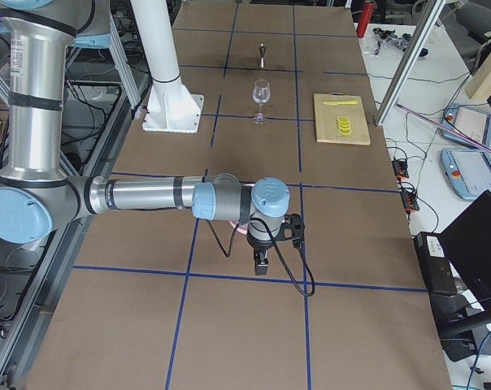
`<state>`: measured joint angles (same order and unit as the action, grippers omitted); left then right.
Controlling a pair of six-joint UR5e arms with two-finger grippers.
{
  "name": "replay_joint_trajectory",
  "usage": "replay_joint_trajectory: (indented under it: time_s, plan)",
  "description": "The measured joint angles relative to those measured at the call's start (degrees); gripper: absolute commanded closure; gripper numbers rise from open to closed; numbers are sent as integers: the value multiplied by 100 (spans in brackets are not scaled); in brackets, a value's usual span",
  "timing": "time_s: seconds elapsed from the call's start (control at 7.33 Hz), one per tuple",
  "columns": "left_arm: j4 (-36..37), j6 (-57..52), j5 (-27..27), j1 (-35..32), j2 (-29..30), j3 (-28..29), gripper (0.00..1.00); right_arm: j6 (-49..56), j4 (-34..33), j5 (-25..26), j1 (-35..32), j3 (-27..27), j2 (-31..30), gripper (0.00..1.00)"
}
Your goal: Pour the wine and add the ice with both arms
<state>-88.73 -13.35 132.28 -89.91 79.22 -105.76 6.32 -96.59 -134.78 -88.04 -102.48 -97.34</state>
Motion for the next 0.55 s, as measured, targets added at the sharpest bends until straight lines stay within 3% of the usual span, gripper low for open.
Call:
replay_joint_trajectory:
  time_s: [0.55]
  plan:
    - [-43, -15, -6, 4, 15, -18, 0, -1, 0, 2, 3, -107, 0, 0]
